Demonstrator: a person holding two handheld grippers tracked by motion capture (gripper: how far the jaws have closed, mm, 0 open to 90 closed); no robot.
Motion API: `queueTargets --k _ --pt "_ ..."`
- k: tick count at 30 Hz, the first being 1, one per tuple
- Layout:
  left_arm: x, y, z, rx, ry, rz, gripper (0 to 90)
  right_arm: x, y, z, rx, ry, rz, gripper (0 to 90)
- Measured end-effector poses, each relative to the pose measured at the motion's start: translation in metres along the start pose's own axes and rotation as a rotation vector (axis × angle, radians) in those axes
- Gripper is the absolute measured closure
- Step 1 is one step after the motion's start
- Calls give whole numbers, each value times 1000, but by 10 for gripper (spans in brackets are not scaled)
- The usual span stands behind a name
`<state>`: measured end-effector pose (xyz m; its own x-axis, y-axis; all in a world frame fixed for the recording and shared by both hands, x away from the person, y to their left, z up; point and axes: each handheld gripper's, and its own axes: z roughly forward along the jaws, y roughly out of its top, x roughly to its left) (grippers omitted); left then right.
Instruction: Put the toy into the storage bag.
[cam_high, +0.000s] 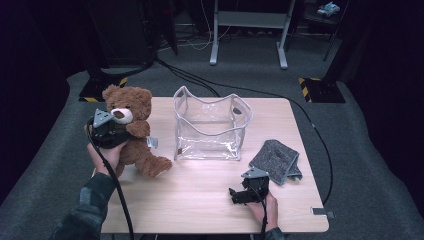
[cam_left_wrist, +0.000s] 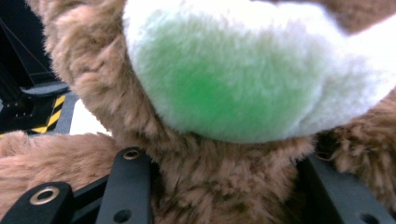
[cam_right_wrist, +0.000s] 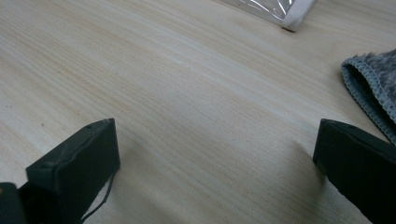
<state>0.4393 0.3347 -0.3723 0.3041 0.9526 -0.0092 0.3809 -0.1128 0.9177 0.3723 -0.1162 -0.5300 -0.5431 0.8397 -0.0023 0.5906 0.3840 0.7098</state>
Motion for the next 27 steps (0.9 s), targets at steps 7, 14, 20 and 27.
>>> queueTargets --k 7,14,20,27 --pt "-2 16 -1 -22 -4 12 541 0 0 0 0 -1 1 0" --pt "-2 35 0 -27 -8 28 541 0 0 0 0 -1 1 0" --pt "-1 48 2 -16 -20 31 539 0 0 0 0 -1 1 0" --pt "-1 65 4 -2 -31 35 537 0 0 0 0 -2 -1 0"
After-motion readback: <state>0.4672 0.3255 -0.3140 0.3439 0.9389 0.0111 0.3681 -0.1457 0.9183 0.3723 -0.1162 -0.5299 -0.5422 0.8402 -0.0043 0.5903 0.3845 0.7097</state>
